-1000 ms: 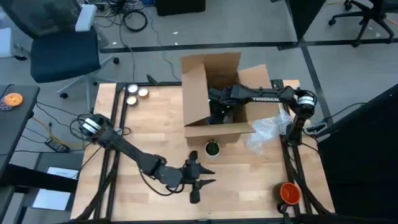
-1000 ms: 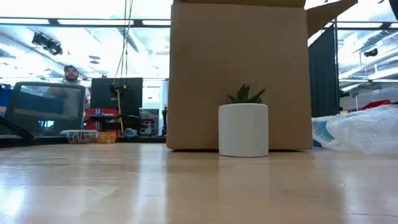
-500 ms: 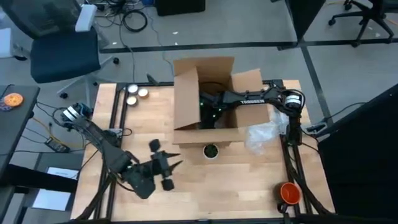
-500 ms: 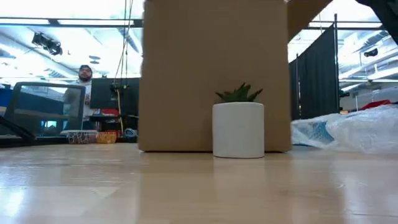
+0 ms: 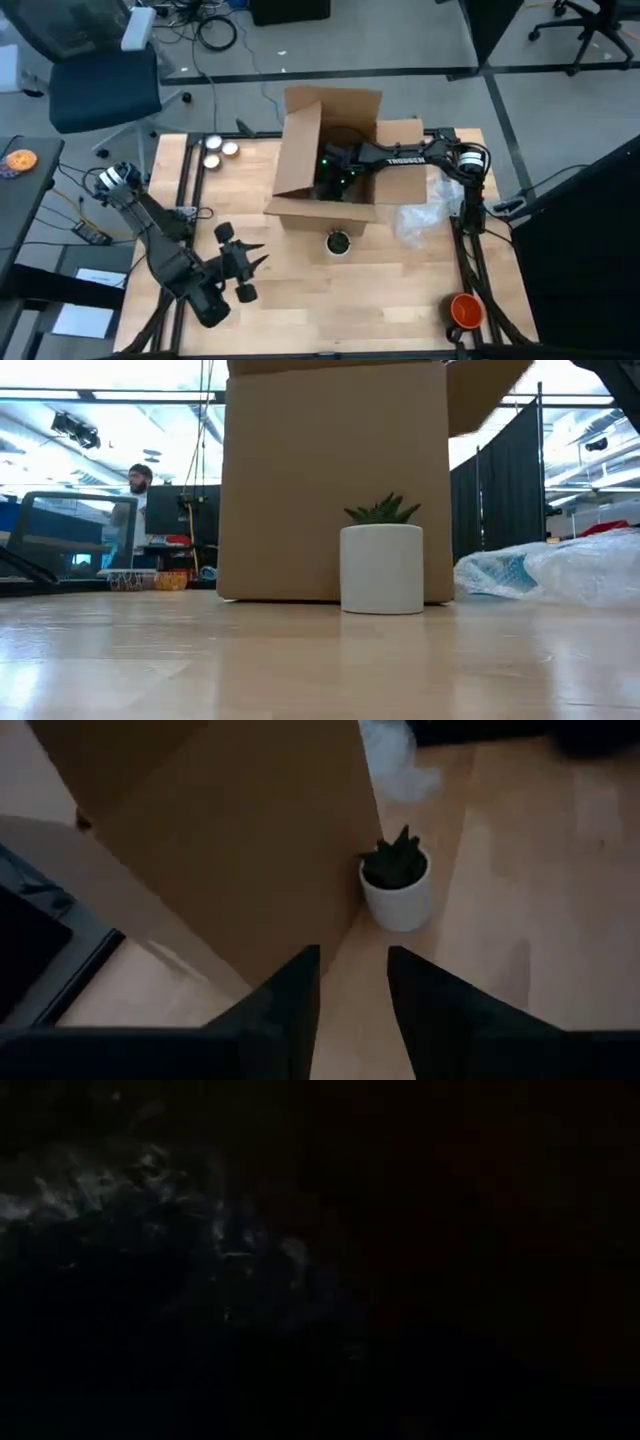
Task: Wrap mug
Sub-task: Put the wrapped blue cup into the cardboard box, then move the potted plant to the top left of the table
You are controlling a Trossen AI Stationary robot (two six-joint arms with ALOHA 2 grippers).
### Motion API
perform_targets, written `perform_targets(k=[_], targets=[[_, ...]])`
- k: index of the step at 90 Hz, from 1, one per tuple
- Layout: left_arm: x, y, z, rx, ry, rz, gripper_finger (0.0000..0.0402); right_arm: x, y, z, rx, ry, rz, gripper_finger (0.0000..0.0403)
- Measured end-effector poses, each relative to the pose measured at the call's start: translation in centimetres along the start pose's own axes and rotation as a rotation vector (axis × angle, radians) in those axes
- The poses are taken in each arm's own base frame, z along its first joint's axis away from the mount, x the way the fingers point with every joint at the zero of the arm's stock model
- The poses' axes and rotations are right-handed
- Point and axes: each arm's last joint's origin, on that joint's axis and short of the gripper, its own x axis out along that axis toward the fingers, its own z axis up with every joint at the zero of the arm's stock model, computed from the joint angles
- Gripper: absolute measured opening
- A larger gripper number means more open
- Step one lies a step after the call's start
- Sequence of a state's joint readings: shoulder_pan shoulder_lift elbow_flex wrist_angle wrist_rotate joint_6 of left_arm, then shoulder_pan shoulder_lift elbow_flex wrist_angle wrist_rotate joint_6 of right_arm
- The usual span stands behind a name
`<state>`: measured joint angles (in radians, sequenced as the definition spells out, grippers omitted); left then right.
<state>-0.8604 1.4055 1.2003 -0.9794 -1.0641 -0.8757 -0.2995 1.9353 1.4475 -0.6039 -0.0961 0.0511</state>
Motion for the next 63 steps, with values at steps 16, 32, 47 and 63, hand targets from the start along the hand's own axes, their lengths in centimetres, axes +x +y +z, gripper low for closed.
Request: perform_targets(k=[16, 32, 47, 63], targets=[[0.3, -0.5, 0.2, -0.004, 0.04, -0.06, 0.0105, -3.4, 0.2, 1.7, 0.015, -0.031, -0.057, 0.0217], [-1.3, -1.2, -0.6, 0.004, 0.065, -0.144, 0.0106, -7.3, 1.2, 3.0, 0.007, -0.062, -0.104, 0.025], [-3.4, -1.8, -1.5, 0.009, 0.033, -0.201, 0.0106, -11.3, 3.0, 4.1, -0.008, -0.139, -0.107, 0.0266], [-5.2, -2.4, -2.7, -0.011, 0.027, -0.268, 0.0106, -16.4, 5.7, 4.6, -0.037, -0.264, -0.12, 0.0266]])
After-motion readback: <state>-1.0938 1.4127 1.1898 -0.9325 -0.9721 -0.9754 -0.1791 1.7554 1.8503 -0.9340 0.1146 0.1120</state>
